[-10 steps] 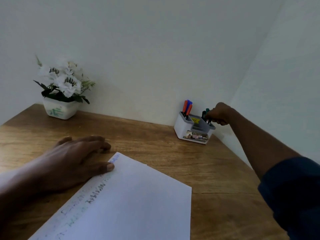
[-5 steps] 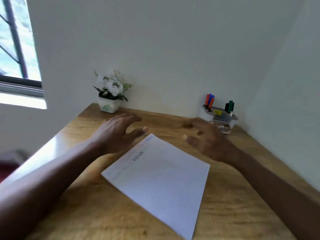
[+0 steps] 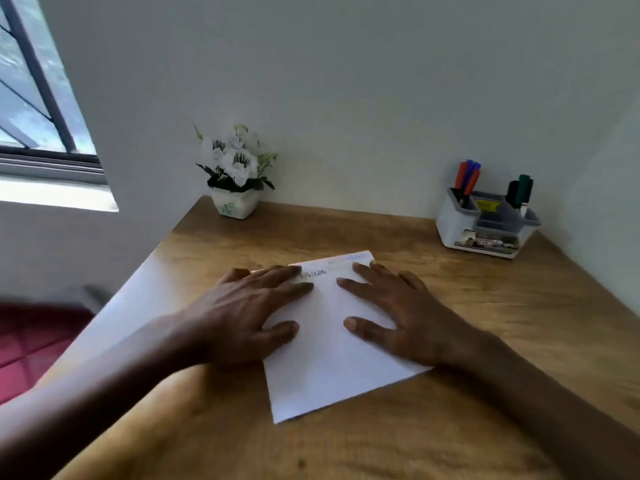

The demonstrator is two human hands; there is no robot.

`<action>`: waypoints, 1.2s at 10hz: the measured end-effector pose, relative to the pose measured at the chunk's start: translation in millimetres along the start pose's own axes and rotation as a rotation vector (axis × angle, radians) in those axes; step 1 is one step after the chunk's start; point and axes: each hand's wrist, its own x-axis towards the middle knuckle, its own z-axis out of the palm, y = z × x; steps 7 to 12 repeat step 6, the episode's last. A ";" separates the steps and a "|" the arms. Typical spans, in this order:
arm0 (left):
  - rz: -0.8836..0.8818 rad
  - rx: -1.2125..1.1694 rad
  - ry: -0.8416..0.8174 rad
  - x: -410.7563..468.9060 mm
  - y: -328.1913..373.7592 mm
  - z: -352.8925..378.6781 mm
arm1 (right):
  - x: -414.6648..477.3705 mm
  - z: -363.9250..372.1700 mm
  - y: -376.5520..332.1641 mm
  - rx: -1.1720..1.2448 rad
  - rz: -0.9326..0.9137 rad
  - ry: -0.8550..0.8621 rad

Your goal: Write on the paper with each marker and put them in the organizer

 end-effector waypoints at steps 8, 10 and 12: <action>-0.151 -0.191 0.038 -60.0 39.4 15.8 | -72.6 9.2 -65.3 0.116 0.311 0.160; -0.151 -0.191 0.038 -60.0 39.4 15.8 | -72.6 9.2 -65.3 0.116 0.311 0.160; -0.151 -0.191 0.038 -60.0 39.4 15.8 | -72.6 9.2 -65.3 0.116 0.311 0.160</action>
